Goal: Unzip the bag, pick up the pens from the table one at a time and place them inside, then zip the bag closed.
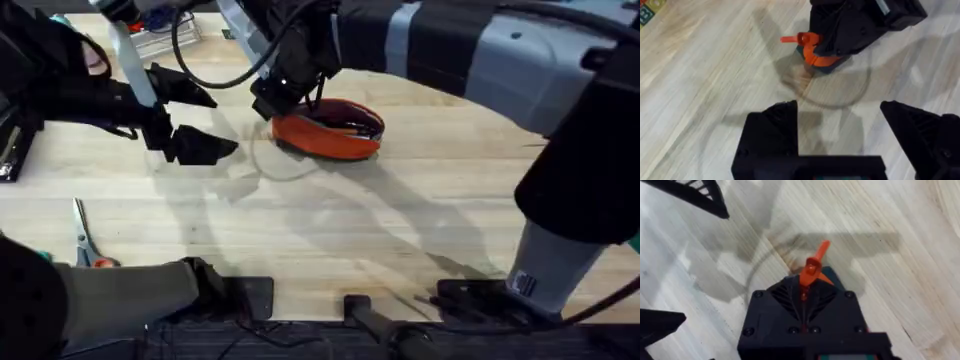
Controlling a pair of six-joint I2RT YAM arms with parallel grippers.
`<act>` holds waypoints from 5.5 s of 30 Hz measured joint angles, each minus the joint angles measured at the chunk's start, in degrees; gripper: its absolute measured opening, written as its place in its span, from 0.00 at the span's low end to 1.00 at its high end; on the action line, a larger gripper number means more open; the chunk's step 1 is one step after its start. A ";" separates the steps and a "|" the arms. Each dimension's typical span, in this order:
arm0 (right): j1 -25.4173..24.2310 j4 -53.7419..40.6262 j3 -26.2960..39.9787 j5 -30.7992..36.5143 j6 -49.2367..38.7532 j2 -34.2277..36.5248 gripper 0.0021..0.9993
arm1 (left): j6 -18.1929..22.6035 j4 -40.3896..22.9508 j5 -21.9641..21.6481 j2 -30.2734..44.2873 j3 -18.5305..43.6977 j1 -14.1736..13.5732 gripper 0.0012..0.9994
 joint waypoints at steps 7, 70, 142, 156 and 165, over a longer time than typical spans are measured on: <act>0.00 0.01 0.08 0.01 0.24 0.00 0.03 | 2.82 -0.10 2.97 0.03 0.00 0.00 0.99; 0.00 1.01 0.08 0.01 0.92 0.00 0.03 | 14.85 19.18 21.11 24.01 -0.04 -10.84 0.99; -0.11 2.05 0.08 0.89 0.92 0.00 0.03 | 16.82 21.48 34.56 34.96 -0.37 -9.00 0.26; -0.26 1.47 0.19 1.08 0.92 0.00 0.03 | 16.29 21.51 34.64 34.96 -0.48 -9.07 0.04; -1.04 1.41 0.21 0.51 0.92 0.00 0.03 | 16.27 21.56 34.67 34.96 -0.48 -9.18 0.04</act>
